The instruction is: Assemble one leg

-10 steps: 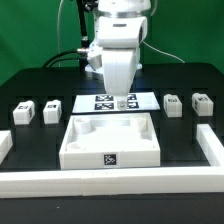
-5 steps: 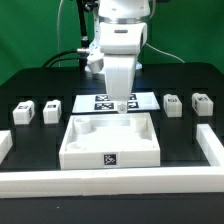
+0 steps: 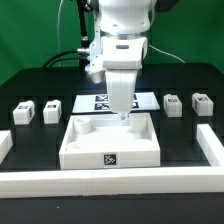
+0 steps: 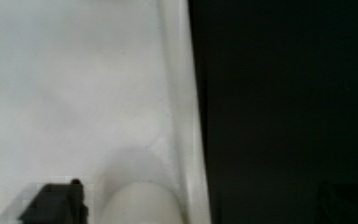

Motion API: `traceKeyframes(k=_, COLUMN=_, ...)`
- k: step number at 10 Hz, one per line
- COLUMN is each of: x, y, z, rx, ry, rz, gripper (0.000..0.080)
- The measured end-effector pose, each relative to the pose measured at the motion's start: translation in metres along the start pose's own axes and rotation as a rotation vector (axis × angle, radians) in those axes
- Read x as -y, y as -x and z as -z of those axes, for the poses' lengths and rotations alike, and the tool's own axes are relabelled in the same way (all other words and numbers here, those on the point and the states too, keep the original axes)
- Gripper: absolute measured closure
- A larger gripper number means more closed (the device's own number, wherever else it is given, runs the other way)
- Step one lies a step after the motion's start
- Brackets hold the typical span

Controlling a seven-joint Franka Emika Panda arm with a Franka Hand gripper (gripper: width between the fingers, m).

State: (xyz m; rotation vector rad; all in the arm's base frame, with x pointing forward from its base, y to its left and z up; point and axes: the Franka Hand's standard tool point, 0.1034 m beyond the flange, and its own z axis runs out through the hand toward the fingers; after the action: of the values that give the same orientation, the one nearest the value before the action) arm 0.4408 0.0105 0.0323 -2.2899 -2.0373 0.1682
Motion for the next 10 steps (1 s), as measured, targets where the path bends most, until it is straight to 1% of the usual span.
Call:
traceKeyframes(k=1, x=-0.002, y=0.001, z=-0.006, rx=0.0, ry=-0.01, rz=-0.006, gripper=0.015)
traceKeyframes(k=2, x=-0.002, y=0.0, z=-0.015, rx=0.001, ry=-0.034, rz=-0.009, gripper=0.015)
traceKeyframes(k=3, x=-0.002, y=0.0, z=-0.021, rx=-0.001, ry=-0.038, rz=-0.013, gripper=0.015)
traceKeyframes(k=4, x=-0.001, y=-0.002, z=-0.022, rx=-0.005, ry=-0.032, rz=-0.016, gripper=0.015)
traceKeyframes(k=5, x=-0.001, y=-0.003, z=-0.019, rx=-0.006, ry=-0.023, rz=-0.022, gripper=0.015)
traceKeyframes(k=6, x=-0.001, y=-0.004, z=-0.018, rx=-0.006, ry=-0.021, rz=-0.022, gripper=0.015)
traceKeyframes(k=7, x=-0.001, y=-0.003, z=-0.018, rx=-0.006, ry=-0.022, rz=-0.022, gripper=0.0176)
traceKeyframes(k=8, x=-0.001, y=-0.003, z=-0.019, rx=-0.006, ry=-0.023, rz=-0.022, gripper=0.0176)
traceKeyframes(k=9, x=0.0, y=-0.003, z=-0.019, rx=-0.006, ry=-0.024, rz=-0.022, gripper=0.0352)
traceKeyframes(k=10, x=0.0, y=-0.003, z=-0.02, rx=-0.006, ry=-0.025, rz=-0.022, gripper=0.0352)
